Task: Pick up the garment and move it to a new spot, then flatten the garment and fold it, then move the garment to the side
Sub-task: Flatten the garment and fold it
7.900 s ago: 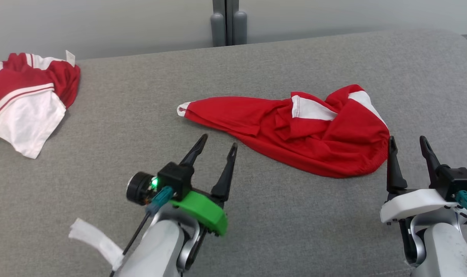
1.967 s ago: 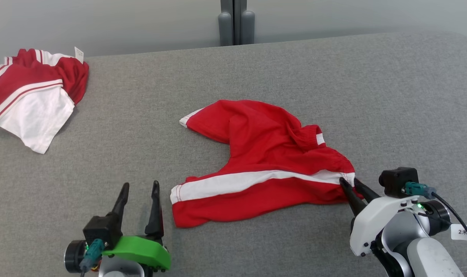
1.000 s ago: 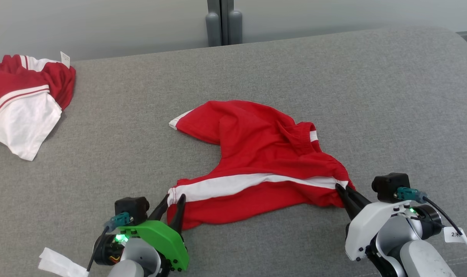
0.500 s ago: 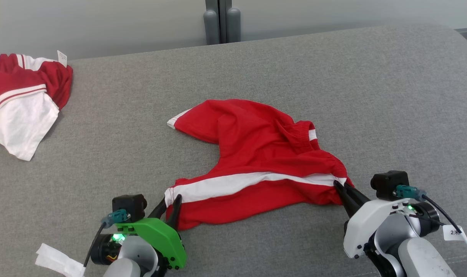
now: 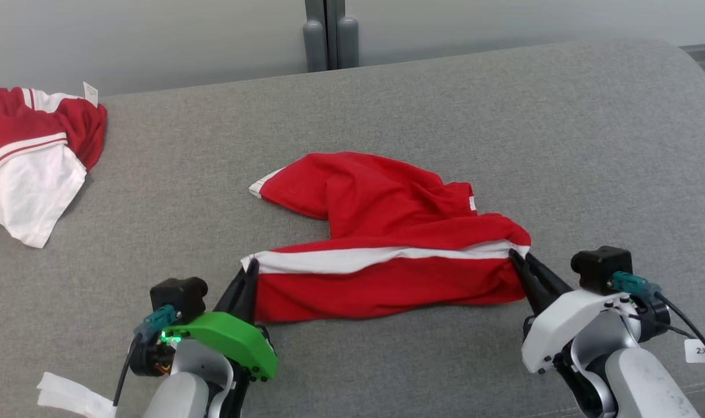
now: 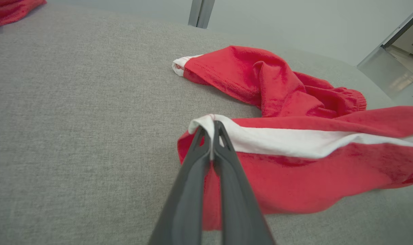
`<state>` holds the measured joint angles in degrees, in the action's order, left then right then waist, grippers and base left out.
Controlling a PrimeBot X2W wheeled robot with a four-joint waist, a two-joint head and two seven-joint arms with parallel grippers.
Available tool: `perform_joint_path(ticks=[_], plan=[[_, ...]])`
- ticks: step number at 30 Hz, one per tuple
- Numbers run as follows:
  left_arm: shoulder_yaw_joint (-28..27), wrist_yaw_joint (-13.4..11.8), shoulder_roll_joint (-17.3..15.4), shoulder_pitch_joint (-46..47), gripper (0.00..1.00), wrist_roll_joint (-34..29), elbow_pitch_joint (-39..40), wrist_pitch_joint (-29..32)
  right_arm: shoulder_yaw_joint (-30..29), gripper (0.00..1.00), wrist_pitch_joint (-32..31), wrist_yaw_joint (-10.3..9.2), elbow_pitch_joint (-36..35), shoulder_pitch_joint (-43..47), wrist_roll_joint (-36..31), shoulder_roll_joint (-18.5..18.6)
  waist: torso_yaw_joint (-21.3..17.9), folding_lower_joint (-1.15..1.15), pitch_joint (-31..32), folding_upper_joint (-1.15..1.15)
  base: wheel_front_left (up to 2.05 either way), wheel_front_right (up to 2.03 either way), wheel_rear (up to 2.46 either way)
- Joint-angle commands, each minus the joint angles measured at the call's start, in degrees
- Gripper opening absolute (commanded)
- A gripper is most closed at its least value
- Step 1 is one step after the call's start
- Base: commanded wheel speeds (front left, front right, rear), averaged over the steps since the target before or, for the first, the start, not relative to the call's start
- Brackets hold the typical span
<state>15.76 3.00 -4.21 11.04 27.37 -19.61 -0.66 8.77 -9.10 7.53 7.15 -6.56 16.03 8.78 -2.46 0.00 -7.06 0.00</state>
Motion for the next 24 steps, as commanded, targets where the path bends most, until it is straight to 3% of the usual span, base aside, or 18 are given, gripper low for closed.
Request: perform_joint_path(ticks=[1,6,11,24], plan=[[-0.25,-0.3,-0.29,0.95,0.0,-0.82,1.09,-1.27,-0.57,0.0,1.38,-0.08,-0.82,-1.22,-0.07,0.28,-0.13,0.0,0.43,0.0,0.0,0.0,0.0],[-0.7,-0.74,-0.81,1.43,0.0,-1.92,7.22,-5.21,-1.25,0.0,6.04,-0.08,-5.87,-2.32,-0.75,0.44,-0.38,0.0,2.04,0.0,0.0,0.0,0.0],[-1.11,-1.61,-2.02,1.2,0.0,-3.14,17.58,-6.43,-1.31,0.0,7.88,-0.08,-15.26,-2.99,-2.07,0.76,-0.84,0.0,4.51,0.0,0.0,0.0,0.0],[-3.25,-4.4,-7.51,5.8,0.0,-7.72,47.71,0.32,-2.89,0.0,3.06,-0.08,-39.15,-3.12,-4.86,2.26,-1.4,0.0,7.88,0.0,0.0,0.0,0.0]])
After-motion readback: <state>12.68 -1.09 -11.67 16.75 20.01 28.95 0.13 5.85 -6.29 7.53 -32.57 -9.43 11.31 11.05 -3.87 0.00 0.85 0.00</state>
